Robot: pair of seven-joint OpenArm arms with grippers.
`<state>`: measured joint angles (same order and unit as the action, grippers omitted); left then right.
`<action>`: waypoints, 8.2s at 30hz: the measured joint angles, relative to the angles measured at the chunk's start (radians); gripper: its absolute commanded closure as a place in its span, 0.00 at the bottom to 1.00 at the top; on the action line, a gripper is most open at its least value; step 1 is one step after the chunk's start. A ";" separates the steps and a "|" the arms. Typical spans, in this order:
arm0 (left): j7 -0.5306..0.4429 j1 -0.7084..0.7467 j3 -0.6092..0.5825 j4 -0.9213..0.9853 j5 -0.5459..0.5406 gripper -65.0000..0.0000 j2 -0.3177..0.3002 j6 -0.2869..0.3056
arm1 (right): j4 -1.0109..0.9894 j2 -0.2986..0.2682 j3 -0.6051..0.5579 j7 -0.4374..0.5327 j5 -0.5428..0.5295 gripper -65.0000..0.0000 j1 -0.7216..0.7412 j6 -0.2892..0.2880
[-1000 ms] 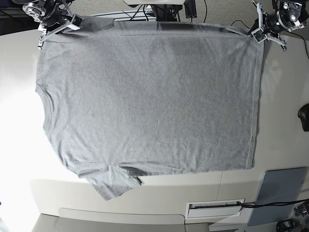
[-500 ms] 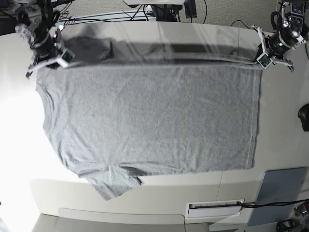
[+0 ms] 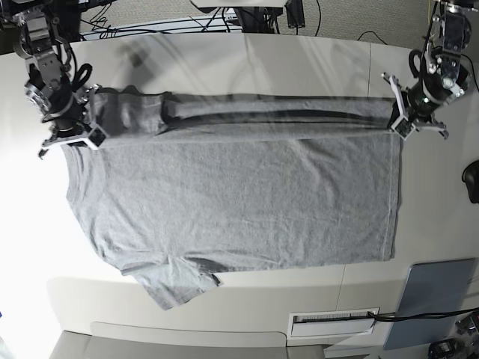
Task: Fold the T-shirt properly
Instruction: 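Lift the held edge with both grippers and fold it over the shirt, then drag the shirt toward the robot with both grippers, then release, then move both grippers along the shirt sides and grasp the opposite edge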
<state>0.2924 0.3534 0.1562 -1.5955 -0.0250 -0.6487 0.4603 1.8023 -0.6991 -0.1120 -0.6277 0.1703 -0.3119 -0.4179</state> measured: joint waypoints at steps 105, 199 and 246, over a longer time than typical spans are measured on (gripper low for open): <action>0.140 -0.056 0.135 0.091 -0.405 1.00 0.294 -0.127 | -0.221 0.252 0.094 -0.045 -0.272 1.00 0.082 0.287; 0.195 -0.822 -0.056 0.870 -0.285 0.51 0.214 -0.100 | 0.221 0.251 0.235 -0.101 -0.198 0.56 -0.039 0.349; 0.275 -0.827 -0.051 0.869 -0.301 1.00 0.209 0.008 | -1.389 0.424 -0.071 -0.135 -0.224 0.66 1.130 0.125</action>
<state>0.5678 -0.4740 0.1047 -0.7261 -0.3260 -0.4400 0.4686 0.4137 -0.2749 -0.1833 -0.7628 -0.0536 0.8177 -0.2928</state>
